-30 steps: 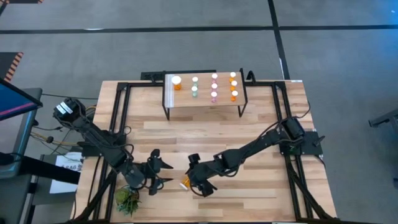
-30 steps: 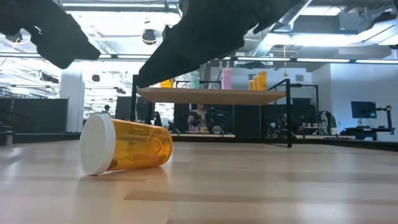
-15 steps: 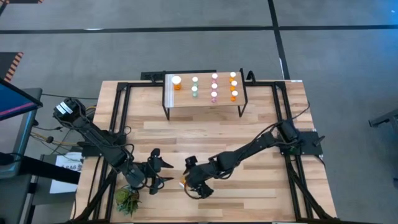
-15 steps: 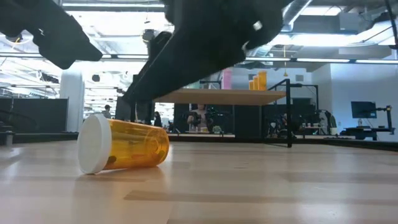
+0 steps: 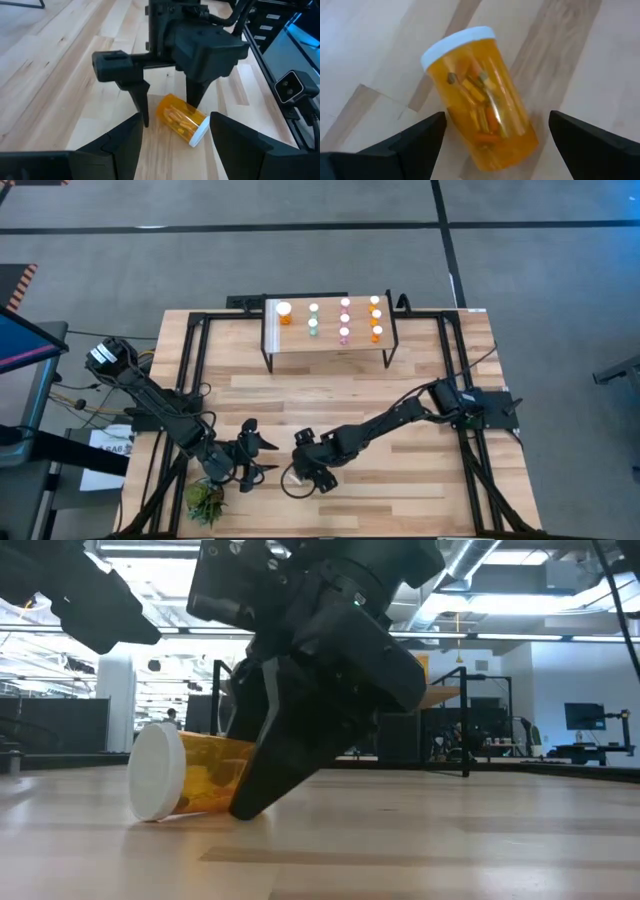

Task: Pick and place medicine bottles onto shelf by color
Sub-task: Put the large orange pill bottle on the shelf aligned with the other large orange pill bottle

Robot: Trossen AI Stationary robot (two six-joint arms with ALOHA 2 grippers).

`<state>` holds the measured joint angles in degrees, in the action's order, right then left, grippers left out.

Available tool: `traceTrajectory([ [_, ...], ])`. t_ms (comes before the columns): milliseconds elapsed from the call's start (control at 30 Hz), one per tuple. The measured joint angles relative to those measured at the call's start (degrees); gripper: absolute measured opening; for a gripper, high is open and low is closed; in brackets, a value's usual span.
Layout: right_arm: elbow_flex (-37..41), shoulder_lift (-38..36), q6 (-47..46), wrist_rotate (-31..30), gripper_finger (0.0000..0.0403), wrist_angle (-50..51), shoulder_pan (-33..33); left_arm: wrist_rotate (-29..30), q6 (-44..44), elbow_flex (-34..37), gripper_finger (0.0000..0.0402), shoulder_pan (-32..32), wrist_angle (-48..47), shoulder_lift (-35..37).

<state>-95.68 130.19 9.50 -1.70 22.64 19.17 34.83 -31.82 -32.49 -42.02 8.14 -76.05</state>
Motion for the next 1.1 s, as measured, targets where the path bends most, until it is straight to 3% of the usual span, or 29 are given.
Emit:
traceTrajectory([
  [233,-0.1,0.2,0.0,0.0,0.0371,0.3,-0.1,0.0,-0.3,0.0,0.0218,0.0,-0.2,0.0],
  [567,0.0,0.2,0.2,0.1,0.0284,0.6,0.0,0.1,-0.3,0.0,0.0218,0.0,-0.2,0.0],
  [1100,0.3,-1.5,-4.1,0.5,0.021,2.6,-0.8,0.4,0.8,0.0,0.0218,0.0,-0.1,1.5],
])
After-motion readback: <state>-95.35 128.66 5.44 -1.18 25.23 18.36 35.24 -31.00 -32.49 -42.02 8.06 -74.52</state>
